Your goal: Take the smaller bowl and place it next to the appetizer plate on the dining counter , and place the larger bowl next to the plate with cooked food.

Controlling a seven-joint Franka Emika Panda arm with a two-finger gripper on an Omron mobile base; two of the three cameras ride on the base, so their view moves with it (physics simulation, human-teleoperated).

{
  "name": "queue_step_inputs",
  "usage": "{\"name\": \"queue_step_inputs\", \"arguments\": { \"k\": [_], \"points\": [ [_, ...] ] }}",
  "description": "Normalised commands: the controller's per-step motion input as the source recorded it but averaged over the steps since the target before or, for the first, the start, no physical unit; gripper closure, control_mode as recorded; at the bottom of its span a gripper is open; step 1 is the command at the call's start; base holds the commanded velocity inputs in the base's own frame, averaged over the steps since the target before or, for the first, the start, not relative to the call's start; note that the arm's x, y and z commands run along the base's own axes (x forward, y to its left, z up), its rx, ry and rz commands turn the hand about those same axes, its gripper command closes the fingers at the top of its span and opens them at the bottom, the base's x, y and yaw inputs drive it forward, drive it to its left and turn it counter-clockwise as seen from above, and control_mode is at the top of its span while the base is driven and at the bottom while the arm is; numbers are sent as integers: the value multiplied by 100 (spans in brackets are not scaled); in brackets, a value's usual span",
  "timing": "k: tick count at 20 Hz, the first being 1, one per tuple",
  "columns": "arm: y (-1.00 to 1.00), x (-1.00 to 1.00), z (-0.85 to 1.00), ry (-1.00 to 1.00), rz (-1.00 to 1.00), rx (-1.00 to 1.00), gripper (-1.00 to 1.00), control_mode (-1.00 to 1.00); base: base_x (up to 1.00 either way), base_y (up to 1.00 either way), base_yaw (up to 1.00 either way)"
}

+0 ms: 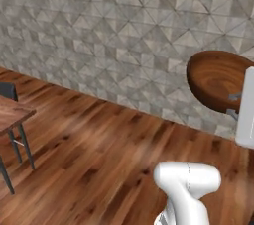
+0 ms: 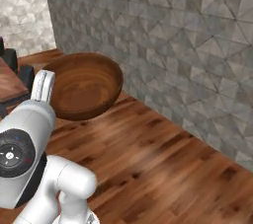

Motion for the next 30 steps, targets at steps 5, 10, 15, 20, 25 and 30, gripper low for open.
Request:
{"name": "queue_step_inputs", "arguments": {
  "k": [5, 10, 15, 20, 25, 30],
  "points": [
    [0, 0, 0, 0, 0, 0, 100, 100, 100, -98, 51],
    [0, 0, 0, 0, 0, 0, 100, 100, 99, -94, 53],
    [0, 0, 0, 0, 0, 0, 100, 100, 88, -84, 57],
    [0, 0, 0, 0, 0, 0, 100, 100, 80, -72, 62],
    [0, 0, 0, 0, 0, 0, 100, 100, 79, -64, 66],
    [0, 0, 0, 0, 0, 0, 100, 100, 74, -66, 66]
  ]
}}
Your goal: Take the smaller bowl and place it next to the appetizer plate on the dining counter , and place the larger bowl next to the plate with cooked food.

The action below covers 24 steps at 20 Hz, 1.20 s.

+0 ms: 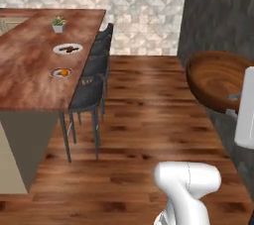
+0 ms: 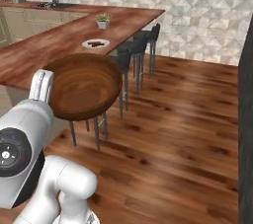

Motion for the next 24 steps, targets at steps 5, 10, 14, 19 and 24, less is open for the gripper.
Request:
{"name": "queue_step_inputs", "arguments": {
  "k": [5, 10, 14, 19, 24],
  "points": [
    [0, 0, 0, 0, 0, 0, 100, 100, 61, -87, 57],
    [0, 0, 0, 0, 0, 0, 100, 100, 46, -100, 49],
    [0, 0, 0, 0, 0, 0, 100, 100, 42, -100, 53],
    [0, 0, 0, 0, 0, 0, 100, 100, 38, -100, 53],
    [0, 0, 0, 0, 0, 0, 100, 100, 42, -100, 54]
  ]
}}
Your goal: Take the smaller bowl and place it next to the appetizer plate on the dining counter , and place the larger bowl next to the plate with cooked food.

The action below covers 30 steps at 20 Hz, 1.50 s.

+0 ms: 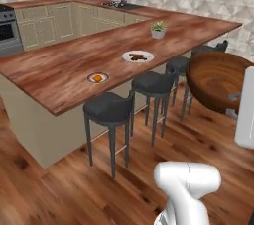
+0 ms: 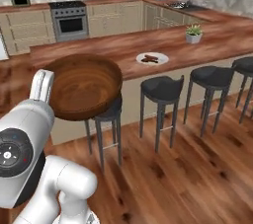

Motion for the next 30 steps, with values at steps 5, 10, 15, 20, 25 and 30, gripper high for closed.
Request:
{"name": "queue_step_inputs", "arguments": {
  "k": [5, 10, 15, 20, 25, 30],
  "points": [
    [0, 0, 0, 0, 0, 0, 100, 100, 48, -100, 54],
    [0, 0, 0, 0, 0, 0, 100, 100, 46, -100, 45],
    [0, 0, 0, 0, 0, 0, 100, 100, 40, -100, 41],
    [0, 0, 0, 0, 0, 0, 100, 100, 37, -100, 39],
    [0, 0, 0, 0, 0, 0, 100, 100, 37, -100, 19],
    [0, 0, 0, 0, 0, 0, 100, 100, 89, -82, 13]
  ]
}}
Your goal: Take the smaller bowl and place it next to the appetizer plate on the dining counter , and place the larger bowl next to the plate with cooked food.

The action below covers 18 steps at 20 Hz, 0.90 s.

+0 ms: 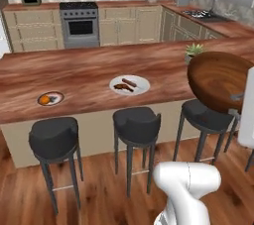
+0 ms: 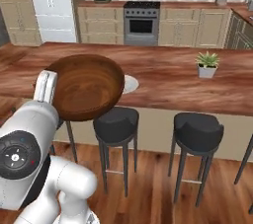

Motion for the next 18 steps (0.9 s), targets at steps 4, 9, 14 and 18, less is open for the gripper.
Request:
{"name": "queue_step_inputs", "arguments": {
  "k": [4, 9, 14, 18],
  "points": [
    [0, 0, 0, 0, 0, 0, 100, 100, 100, -85, 28],
    [0, 0, 0, 0, 0, 0, 100, 100, 92, -82, 36],
    [0, 0, 0, 0, 0, 0, 100, 100, 50, -6, 29],
    [0, 0, 0, 0, 0, 0, 100, 100, 84, 3, 30]
  ]
}}
